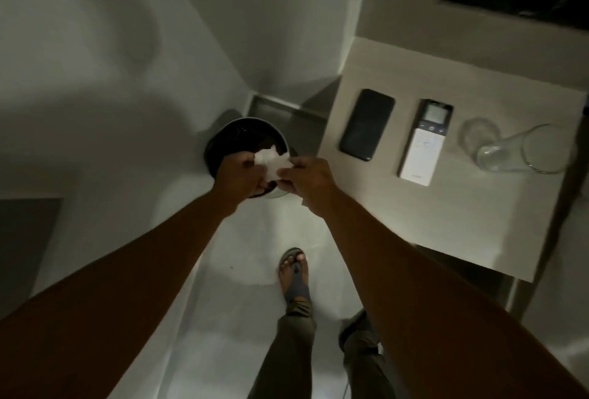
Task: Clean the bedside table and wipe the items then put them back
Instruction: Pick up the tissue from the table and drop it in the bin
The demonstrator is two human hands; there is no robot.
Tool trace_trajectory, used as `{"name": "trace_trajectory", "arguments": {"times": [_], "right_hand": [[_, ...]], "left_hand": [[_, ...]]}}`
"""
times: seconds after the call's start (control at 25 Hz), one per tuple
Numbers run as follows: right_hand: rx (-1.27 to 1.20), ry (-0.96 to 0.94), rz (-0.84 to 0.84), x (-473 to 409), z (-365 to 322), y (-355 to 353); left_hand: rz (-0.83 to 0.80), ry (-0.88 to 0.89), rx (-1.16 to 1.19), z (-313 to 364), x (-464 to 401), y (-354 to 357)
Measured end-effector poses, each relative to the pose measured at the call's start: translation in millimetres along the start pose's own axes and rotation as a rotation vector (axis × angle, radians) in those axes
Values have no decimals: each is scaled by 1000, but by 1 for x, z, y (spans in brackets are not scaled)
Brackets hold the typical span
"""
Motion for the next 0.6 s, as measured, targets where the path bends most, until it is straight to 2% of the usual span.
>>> {"name": "trace_trajectory", "arguments": {"times": [0.16,0.28,0.36,0.44,0.52,0.6], "right_hand": [[170,-5,34,-22,9,64],[201,-8,105,-26,13,65],[166,-8,156,-22,14,48],[134,-49,266,-15,7,16],[111,-140,423,-5,-9,-21],[63,-216,624,0,-31,-67]], "left_hand": [[80,-131,15,-32,-36,-31],[91,-281,146,-43,-52,-29],[77,-281,176,-43,-51,-25],[66,-138,121,-34,-44,-16],[115,89,-51,-11,-34,-8],[149,309,-117,29,-21,19]]}}
Point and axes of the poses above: each hand's wrist, its own x-axis away from the middle knuckle, its own y-axis out of the palm, z = x × y, the point moved 4 cm from there along -x, towards the middle knuckle, and after that the axes turned 12 degrees about z, right-handed, at the moved point
